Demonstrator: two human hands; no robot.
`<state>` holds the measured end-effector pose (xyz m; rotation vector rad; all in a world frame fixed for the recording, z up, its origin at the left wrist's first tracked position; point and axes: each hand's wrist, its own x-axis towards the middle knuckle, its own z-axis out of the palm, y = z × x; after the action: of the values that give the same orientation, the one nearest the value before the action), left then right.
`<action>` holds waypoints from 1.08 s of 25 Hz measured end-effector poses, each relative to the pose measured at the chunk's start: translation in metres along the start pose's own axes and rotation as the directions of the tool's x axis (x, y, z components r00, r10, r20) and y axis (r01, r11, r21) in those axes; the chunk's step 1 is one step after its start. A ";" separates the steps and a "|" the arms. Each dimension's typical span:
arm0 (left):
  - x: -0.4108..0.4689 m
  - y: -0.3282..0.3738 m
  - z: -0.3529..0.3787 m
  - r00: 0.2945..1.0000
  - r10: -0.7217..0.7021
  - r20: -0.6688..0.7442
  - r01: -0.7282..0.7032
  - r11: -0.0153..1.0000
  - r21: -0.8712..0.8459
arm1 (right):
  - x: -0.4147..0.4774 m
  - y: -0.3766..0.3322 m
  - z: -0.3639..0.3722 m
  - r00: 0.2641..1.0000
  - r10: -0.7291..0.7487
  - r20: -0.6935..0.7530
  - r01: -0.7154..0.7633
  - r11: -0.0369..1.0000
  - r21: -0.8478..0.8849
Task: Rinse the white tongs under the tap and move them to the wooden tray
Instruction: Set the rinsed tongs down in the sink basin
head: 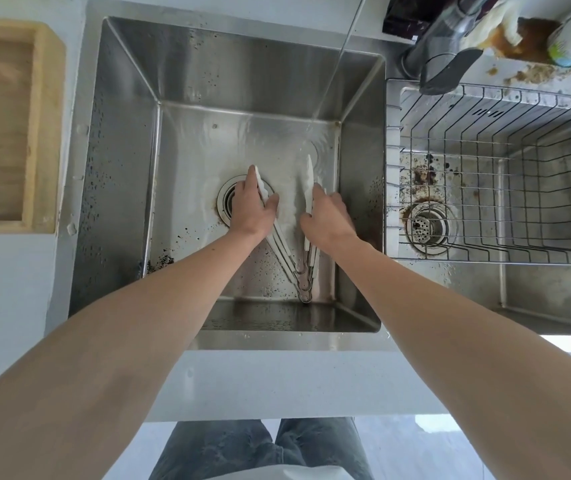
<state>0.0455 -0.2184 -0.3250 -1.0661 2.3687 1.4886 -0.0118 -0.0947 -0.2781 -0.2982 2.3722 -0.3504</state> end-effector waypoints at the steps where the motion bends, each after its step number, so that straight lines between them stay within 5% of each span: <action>1: 0.000 -0.001 -0.001 1.000 0.004 0.001 -0.004 1.000 -0.012 | 0.001 -0.001 0.000 1.000 0.007 0.011 -0.006 1.000 -0.027; 6: 0.002 -0.006 -0.003 1.000 0.019 0.005 -0.019 1.000 0.007 | 0.009 -0.003 -0.001 0.996 0.079 0.043 -0.079 0.997 0.003; 12: 0.004 0.000 -0.001 0.999 0.028 -0.019 -0.027 0.999 0.048 | 0.007 -0.008 0.013 0.981 0.172 -0.095 -0.165 0.983 0.075; 17: 0.009 -0.006 0.001 0.999 -0.013 0.041 0.009 0.995 0.101 | 0.003 0.003 0.020 0.978 0.194 -0.074 -0.195 0.981 -0.012; 22: 0.008 -0.009 0.000 0.996 -0.094 0.011 0.092 0.988 0.123 | -0.002 0.006 0.027 0.972 0.220 -0.086 -0.208 0.968 0.138; 27: 0.000 -0.006 0.003 0.990 -0.138 0.009 0.137 0.989 0.059 | 0.000 0.010 0.032 0.976 0.168 -0.136 -0.169 0.986 0.001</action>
<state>0.0483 -0.2177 -0.3307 -1.1764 2.2644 1.3671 0.0084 -0.0906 -0.3044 -0.0784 2.5128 -0.2862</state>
